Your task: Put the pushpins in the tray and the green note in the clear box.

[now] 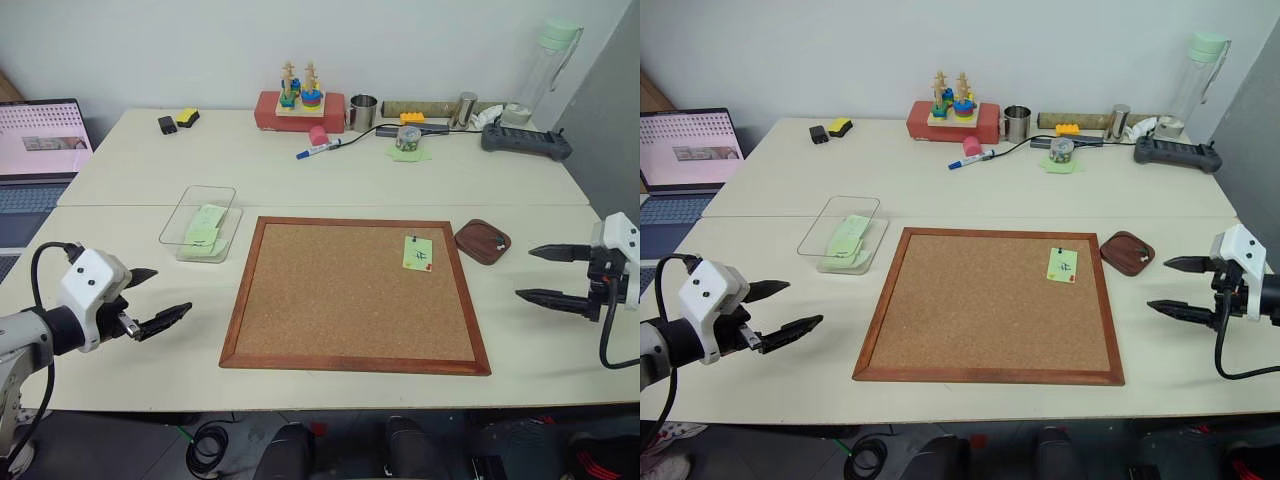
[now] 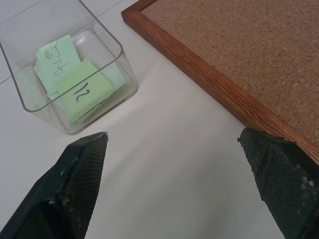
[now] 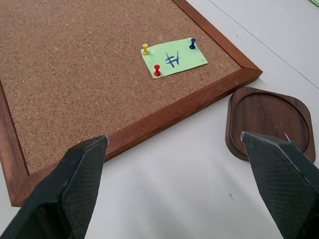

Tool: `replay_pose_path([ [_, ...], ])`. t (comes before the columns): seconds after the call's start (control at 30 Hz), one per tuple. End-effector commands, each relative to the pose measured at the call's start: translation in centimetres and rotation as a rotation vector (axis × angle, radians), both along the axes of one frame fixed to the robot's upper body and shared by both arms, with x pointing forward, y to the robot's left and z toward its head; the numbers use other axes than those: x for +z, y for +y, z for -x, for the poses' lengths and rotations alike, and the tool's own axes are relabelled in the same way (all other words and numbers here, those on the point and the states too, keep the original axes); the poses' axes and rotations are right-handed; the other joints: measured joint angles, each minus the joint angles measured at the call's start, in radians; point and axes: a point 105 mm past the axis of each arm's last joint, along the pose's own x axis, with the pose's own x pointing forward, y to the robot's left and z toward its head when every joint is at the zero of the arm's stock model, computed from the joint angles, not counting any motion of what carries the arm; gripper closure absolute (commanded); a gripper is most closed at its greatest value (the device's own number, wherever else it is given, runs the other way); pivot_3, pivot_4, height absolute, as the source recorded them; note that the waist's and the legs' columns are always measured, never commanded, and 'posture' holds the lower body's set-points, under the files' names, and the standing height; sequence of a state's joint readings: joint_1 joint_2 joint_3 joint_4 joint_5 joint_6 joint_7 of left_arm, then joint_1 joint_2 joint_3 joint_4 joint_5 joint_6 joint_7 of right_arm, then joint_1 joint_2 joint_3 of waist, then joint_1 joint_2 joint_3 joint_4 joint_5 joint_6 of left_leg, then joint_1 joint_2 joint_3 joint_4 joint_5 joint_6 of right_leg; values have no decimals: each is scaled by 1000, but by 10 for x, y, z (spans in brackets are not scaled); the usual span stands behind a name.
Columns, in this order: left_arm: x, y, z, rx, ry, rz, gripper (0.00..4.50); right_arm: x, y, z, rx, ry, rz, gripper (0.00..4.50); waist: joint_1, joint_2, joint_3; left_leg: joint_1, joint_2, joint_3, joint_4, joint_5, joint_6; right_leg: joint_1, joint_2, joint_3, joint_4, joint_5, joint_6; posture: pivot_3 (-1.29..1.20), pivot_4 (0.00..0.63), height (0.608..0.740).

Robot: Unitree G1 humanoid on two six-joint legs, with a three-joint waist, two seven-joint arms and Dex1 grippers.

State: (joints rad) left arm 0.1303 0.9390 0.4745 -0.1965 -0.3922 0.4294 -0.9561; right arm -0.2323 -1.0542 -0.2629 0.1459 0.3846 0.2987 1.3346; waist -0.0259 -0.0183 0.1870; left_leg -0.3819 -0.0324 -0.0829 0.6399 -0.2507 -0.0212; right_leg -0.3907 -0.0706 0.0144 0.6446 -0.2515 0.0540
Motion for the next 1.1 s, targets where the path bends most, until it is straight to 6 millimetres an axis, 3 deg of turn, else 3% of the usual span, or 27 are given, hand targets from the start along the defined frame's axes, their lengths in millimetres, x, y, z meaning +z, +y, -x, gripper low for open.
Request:
replay_pose_path([
  [0.03,10,-1,-3,-18,-29,-11,15,16,-1,-2,8,-60,15,0,0,0,0,0,0,0,0,0,0,0,0,0,0,0,0,0,150,740],
  [1.1,1,-9,-6,-61,15,-25,15,11,8,3,29,-56,-5,0,-1,0,0,0,0,0,0,0,0,0,0,0,0,0,0,0,150,740],
])
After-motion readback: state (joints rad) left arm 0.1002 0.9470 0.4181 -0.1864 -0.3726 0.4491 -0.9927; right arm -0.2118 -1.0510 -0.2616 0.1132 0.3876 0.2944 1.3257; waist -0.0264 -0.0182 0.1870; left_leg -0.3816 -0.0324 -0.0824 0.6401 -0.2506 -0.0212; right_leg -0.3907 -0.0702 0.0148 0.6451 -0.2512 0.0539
